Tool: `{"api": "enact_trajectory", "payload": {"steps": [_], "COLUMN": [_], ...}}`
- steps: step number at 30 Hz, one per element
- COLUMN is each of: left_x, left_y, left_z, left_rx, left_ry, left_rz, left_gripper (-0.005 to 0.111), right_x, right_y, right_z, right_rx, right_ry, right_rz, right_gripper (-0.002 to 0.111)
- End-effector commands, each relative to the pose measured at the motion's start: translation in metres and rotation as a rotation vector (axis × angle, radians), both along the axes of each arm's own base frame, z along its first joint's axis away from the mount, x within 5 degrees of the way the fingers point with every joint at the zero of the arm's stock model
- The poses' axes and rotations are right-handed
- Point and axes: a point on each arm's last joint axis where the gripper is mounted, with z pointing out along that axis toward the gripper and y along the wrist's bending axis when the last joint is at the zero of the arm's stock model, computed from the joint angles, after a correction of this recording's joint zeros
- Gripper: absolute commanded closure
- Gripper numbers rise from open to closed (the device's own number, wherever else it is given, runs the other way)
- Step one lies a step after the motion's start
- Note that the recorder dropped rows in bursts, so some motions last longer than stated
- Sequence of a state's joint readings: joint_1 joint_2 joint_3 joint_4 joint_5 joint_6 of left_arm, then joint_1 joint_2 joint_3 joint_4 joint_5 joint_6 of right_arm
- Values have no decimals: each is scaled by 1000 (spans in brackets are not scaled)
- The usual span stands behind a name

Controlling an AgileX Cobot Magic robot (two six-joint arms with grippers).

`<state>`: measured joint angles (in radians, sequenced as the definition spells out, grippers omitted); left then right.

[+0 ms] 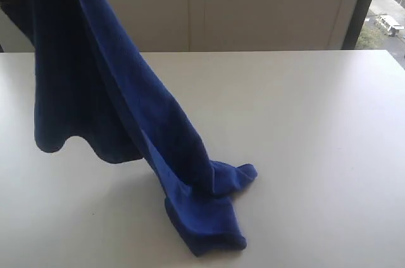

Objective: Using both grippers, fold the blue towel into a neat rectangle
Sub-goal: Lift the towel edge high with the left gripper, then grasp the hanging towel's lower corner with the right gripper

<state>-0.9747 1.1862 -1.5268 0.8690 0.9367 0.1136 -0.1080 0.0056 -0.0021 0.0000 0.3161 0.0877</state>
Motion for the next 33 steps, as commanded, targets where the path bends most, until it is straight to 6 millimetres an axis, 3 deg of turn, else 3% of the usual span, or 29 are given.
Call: {"api": "enact_trajectory", "payload": {"steps": [1, 8, 11, 13, 15, 16, 20, 24, 28, 30, 33], "left_x": [-8, -12, -12, -12, -13, -13, -13, -13, -13, -13, -12], "left_y": [19, 28, 29, 30, 32, 32, 33, 33, 32, 31, 30], "left_z": [10, 6, 6, 5, 4, 3, 3, 3, 3, 4, 5], "left_rx": [38, 84, 85, 91, 102, 104, 107, 106, 100, 94, 86], "left_ry": [-27, 27, 28, 38, 56, 62, 67, 65, 64, 54, 42], "left_rz": [58, 109, 110, 121, 139, 145, 151, 149, 146, 136, 124], "left_gripper": [107, 107, 107, 107, 107, 107, 107, 107, 107, 107, 107], "right_x": [2, -10, -13, 0, 10, 15, 34, 62, 90, 102, 119], "right_y": [0, 1, 1, 0, -1, 0, 9, 29, 61, 78, 101], "right_z": [14, 66, 71, 45, 32, 34, 53, 64, 60, 54, 43], "right_rx": [-22, -73, 205, 377, 469, 473, 350, 160, -127, -236, -380], "right_ry": [-161, -752, -846, -523, -275, -231, -99, 187, 474, 530, 555], "right_rz": [-2, -3, 48, 8, -50, -43, 70, 244, 528, 670, 848], "right_gripper": [108, 108, 108, 108, 108, 108, 108, 108, 108, 107, 94]}}
